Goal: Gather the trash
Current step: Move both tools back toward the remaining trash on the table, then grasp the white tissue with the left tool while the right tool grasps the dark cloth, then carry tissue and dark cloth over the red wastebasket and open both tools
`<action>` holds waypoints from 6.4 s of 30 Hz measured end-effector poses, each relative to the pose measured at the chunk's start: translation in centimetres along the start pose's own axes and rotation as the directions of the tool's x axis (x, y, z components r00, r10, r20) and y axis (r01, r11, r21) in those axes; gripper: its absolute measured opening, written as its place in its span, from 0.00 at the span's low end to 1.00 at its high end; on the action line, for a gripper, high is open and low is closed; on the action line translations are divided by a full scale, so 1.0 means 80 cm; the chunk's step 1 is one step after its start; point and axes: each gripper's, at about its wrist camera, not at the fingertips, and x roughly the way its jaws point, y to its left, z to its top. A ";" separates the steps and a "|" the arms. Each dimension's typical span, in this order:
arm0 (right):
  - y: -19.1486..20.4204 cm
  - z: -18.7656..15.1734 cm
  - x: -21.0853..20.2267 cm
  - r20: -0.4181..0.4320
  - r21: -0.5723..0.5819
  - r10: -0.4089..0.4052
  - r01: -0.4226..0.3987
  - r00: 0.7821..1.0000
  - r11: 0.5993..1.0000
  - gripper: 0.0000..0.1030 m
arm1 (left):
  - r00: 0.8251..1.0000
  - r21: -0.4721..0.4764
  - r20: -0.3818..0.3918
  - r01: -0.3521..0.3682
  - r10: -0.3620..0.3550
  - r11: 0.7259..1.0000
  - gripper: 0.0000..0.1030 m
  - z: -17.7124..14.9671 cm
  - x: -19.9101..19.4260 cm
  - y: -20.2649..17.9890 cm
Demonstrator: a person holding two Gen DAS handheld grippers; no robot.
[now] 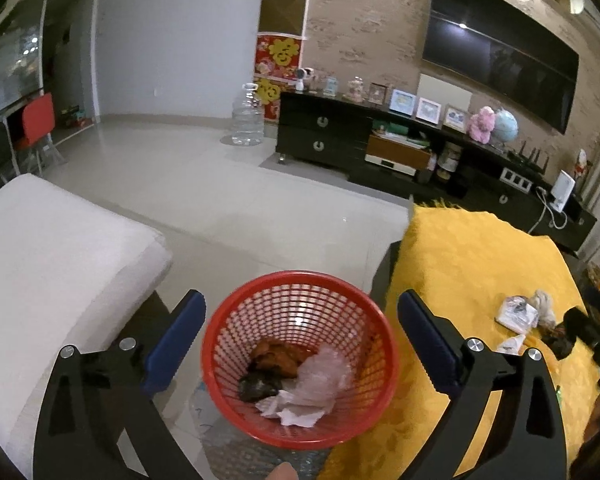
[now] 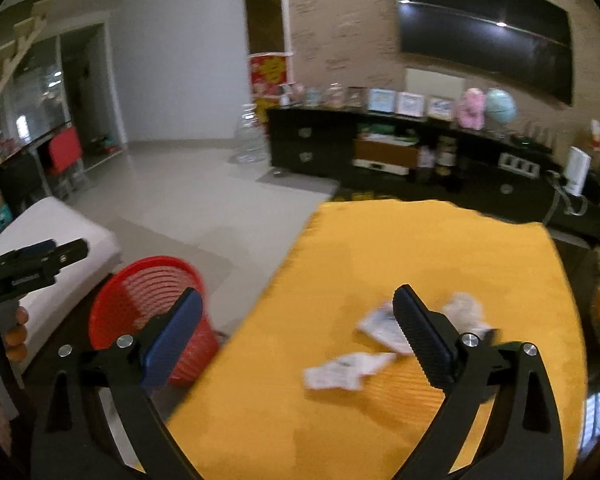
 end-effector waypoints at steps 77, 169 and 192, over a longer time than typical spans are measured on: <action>-0.218 -0.087 0.028 -0.115 0.265 -0.163 0.188 0.980 0.946 0.89 | 0.900 0.238 -0.364 0.337 -0.238 0.911 0.33 -0.098 0.156 -0.302; 0.047 0.041 0.060 -0.035 0.032 0.148 -0.147 0.988 0.989 0.46 | 0.995 0.061 0.039 -0.092 0.090 0.994 0.33 0.018 -0.008 -0.021; 0.154 -0.004 0.176 -0.259 -0.066 0.308 -0.334 0.915 0.940 0.46 | 0.978 0.031 -0.147 -0.145 0.148 0.989 0.33 -0.025 0.068 0.036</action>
